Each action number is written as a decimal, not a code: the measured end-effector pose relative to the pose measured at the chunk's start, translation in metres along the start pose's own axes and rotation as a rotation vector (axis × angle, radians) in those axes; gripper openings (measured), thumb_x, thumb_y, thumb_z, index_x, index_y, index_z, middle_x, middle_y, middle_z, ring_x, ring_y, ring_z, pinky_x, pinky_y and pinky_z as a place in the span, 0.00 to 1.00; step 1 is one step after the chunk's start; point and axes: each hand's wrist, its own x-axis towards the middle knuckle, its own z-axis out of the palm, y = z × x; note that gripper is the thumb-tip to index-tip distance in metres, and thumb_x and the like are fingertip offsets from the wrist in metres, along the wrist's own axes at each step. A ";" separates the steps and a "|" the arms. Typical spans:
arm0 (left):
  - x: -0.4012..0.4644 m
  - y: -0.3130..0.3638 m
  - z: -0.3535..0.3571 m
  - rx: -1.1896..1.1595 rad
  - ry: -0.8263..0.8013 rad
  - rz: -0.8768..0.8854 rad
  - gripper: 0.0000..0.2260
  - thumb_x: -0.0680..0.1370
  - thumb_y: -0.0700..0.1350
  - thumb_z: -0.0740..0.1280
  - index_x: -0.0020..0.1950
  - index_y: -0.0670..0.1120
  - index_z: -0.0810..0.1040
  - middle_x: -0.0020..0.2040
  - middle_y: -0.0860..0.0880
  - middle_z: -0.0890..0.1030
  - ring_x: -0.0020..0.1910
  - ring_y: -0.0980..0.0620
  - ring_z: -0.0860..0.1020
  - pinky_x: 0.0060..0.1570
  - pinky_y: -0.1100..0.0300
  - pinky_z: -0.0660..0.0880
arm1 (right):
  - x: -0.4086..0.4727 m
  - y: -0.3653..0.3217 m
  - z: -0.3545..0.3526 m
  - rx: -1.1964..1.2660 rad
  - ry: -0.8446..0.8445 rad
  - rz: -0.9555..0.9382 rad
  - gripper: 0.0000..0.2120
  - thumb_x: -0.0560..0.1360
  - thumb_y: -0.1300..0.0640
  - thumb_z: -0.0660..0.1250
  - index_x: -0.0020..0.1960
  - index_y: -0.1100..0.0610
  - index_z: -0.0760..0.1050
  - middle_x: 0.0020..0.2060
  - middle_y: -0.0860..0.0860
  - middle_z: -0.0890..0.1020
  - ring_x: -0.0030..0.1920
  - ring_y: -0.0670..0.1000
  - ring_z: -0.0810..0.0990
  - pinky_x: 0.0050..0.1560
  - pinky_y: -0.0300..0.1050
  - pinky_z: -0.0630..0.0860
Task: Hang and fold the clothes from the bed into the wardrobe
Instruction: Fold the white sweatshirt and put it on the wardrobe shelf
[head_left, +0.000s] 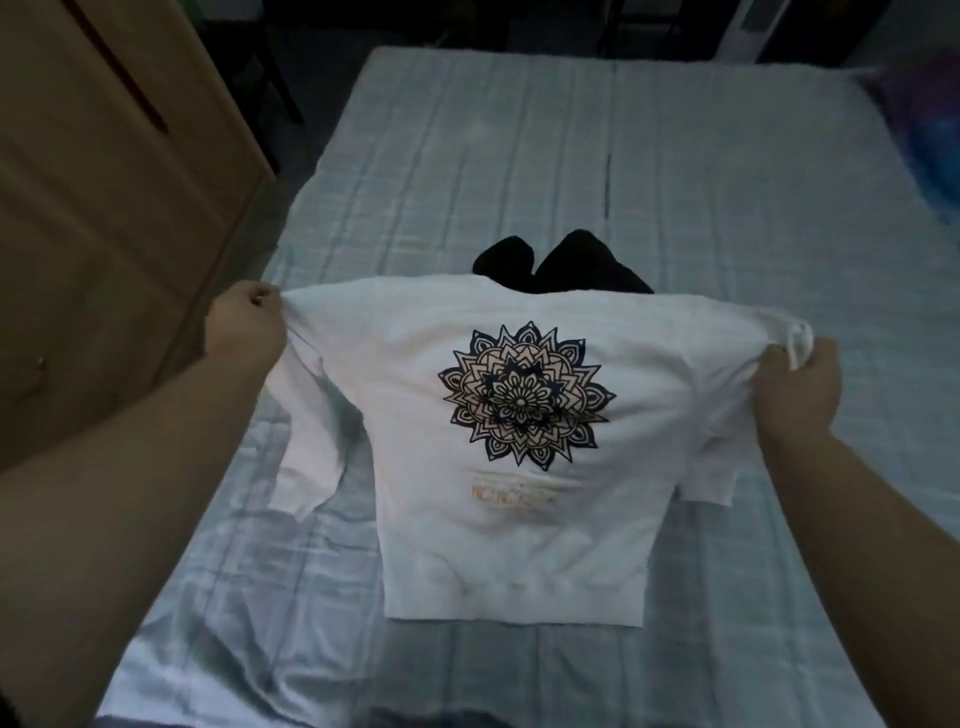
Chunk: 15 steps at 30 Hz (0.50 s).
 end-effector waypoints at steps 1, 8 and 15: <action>0.004 -0.001 0.015 0.019 -0.013 -0.016 0.13 0.79 0.40 0.63 0.62 0.42 0.80 0.61 0.37 0.80 0.61 0.38 0.77 0.60 0.53 0.71 | 0.005 0.011 0.011 -0.038 -0.035 0.015 0.15 0.75 0.55 0.64 0.60 0.58 0.73 0.50 0.56 0.78 0.56 0.61 0.79 0.56 0.50 0.72; -0.018 -0.011 0.116 0.043 -0.318 -0.012 0.19 0.75 0.34 0.65 0.66 0.41 0.76 0.64 0.39 0.77 0.62 0.39 0.76 0.61 0.56 0.69 | 0.000 0.070 0.068 -0.143 -0.159 0.207 0.28 0.72 0.65 0.68 0.72 0.61 0.69 0.67 0.62 0.73 0.66 0.63 0.73 0.67 0.54 0.70; 0.010 0.010 0.191 0.044 -0.506 0.084 0.19 0.76 0.33 0.62 0.64 0.44 0.78 0.65 0.44 0.78 0.52 0.49 0.77 0.50 0.62 0.69 | 0.003 0.063 0.135 -0.148 -0.367 0.101 0.21 0.75 0.60 0.65 0.68 0.54 0.72 0.61 0.55 0.78 0.57 0.57 0.79 0.59 0.52 0.74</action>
